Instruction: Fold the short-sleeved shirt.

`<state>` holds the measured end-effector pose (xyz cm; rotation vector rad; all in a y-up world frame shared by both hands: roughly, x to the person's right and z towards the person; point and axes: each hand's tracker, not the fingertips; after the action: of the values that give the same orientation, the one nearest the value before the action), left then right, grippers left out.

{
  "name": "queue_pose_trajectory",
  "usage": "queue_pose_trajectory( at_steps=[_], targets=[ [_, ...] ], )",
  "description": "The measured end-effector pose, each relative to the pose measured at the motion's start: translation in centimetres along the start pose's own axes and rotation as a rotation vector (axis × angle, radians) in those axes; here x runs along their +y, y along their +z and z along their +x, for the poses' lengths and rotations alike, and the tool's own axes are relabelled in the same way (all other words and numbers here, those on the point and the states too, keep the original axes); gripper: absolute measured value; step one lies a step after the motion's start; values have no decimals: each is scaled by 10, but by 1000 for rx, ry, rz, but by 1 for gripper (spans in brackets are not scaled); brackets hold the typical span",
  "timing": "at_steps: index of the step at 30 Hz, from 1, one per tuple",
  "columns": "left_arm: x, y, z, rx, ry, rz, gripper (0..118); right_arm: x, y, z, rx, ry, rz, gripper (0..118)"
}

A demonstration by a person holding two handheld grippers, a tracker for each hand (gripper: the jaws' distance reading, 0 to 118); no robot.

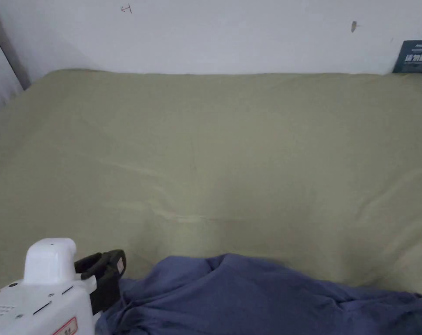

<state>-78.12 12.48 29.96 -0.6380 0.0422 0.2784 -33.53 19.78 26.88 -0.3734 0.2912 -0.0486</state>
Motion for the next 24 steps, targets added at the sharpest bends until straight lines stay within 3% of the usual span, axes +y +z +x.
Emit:
queue_pose_trajectory(
  at_steps=[2, 5, 6, 8, 9, 11, 12, 16, 18, 19, 20, 22, 23, 24],
  targets=[
    [-7, -20, -16, 19, 41, -100, 0, -3, -2, -10, 17, 32, -24, 1],
    [-22, -54, -48, 12, 96, -292, 0, -14, -6, -10, 69, 11, -56, 1],
    [-26, -67, -59, -36, 128, -354, 6, -14, -6, -10, 84, 4, -70, 1],
    [-40, -89, -76, -28, 188, -470, 102, -14, -6, -12, 96, -2, -85, 1],
    [-45, -100, -82, -11, 177, -465, 102, -20, -8, -8, 102, -4, -101, 1],
    [-48, -110, -95, -8, 170, -454, 117, -20, -9, -8, 104, 0, -113, 1],
    [-47, -118, -94, -19, 202, -453, 113, -20, -9, -9, 102, 2, -119, 1],
    [-47, -139, -100, -10, 323, -507, 115, -26, -18, -3, 100, -29, -150, 1],
    [-40, -140, -92, 13, 274, -540, 115, -32, -22, 0, 93, -47, -166, 1],
    [-37, -139, -88, 2, 233, -533, 105, -32, -24, 2, 87, -55, -171, 1],
    [-31, -139, -84, 11, 202, -524, 84, -32, -26, 4, 80, -65, -178, 1],
    [-23, -133, -78, 18, 165, -500, 12, -39, -30, 5, 71, -79, -197, 1],
    [-20, -132, -77, -111, 243, -485, 12, -40, -32, 7, 70, -86, -205, 1],
    [-17, -127, -76, -111, 291, -480, 12, -42, -34, 8, 70, -96, -210, 1]
  ],
)
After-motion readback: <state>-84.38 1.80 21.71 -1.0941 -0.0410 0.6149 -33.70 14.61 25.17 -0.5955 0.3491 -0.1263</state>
